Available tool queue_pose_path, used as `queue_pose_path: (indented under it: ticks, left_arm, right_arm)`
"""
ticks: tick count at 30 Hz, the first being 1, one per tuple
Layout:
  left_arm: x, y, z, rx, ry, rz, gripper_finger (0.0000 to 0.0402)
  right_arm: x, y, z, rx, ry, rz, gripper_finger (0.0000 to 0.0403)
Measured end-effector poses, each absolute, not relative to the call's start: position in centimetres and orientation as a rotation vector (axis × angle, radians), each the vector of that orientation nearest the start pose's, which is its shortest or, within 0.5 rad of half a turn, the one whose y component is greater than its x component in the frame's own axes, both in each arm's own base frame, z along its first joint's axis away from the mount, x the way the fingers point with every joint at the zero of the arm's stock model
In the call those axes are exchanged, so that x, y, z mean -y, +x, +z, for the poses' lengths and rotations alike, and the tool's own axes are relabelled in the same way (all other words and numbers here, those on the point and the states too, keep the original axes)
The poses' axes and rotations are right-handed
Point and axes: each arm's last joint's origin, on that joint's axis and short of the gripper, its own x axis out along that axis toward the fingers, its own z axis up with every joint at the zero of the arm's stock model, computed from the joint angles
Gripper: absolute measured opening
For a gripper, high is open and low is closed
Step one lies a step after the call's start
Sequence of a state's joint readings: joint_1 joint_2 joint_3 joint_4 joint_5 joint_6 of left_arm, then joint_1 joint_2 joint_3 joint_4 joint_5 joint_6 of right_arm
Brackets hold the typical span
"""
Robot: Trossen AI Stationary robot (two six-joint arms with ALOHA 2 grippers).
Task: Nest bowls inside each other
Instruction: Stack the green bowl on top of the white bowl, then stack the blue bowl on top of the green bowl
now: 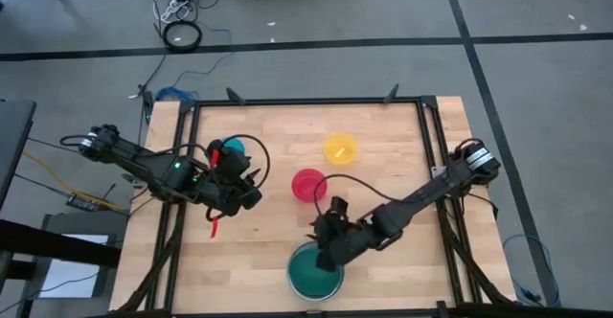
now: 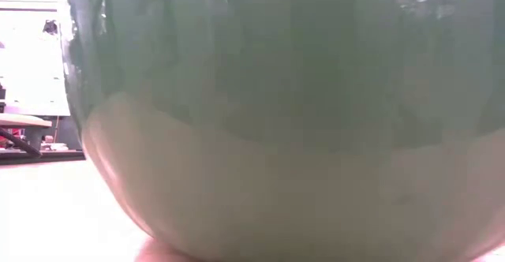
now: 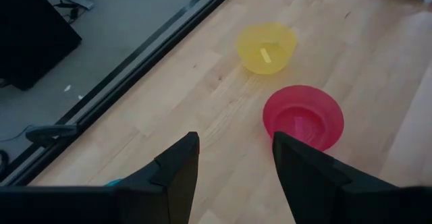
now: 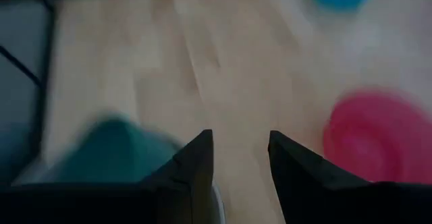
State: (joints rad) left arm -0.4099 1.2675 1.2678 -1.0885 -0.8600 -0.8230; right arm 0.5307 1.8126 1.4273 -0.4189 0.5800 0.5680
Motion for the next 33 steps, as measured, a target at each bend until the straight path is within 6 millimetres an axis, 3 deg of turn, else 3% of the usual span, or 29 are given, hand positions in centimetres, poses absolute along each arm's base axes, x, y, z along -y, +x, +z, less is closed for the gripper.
queue_pose_path:
  ticks: [7, 13, 21, 26, 30, 33]
  left_arm:
    - [7.0, 21.6, 33.9, -0.629, -0.117, 0.714, 0.0198]
    - [7.2, 21.5, 33.8, -0.634, -0.116, 0.708, 0.0198]
    - [7.7, 21.3, 33.8, -0.638, -0.123, 0.686, 0.0198]
    - [8.0, 21.2, 33.8, -0.627, -0.149, 0.682, 0.0198]
    - [8.2, 21.1, 33.8, -0.628, -0.149, 0.674, 0.0198]
    - [8.2, 20.8, 33.6, -0.658, -0.118, 0.68, 0.0198]
  right_arm:
    - [-19.3, 36.2, 26.2, -0.501, 0.023, -0.145, 0.0132]
    - [-19.8, 36.0, 23.2, -0.443, 0.003, -0.14, 0.0132]
    - [-19.5, 33.6, 18.6, -0.357, 0.078, -0.194, 0.0132]
    - [-20.5, 33.3, 19.7, -0.24, 0.104, -0.212, 0.0132]
    - [-20.7, 32.9, 19.3, -0.26, 0.052, -0.234, 0.0132]
    - [-20.6, 32.3, 20.8, -0.222, -0.025, -0.295, 0.0132]
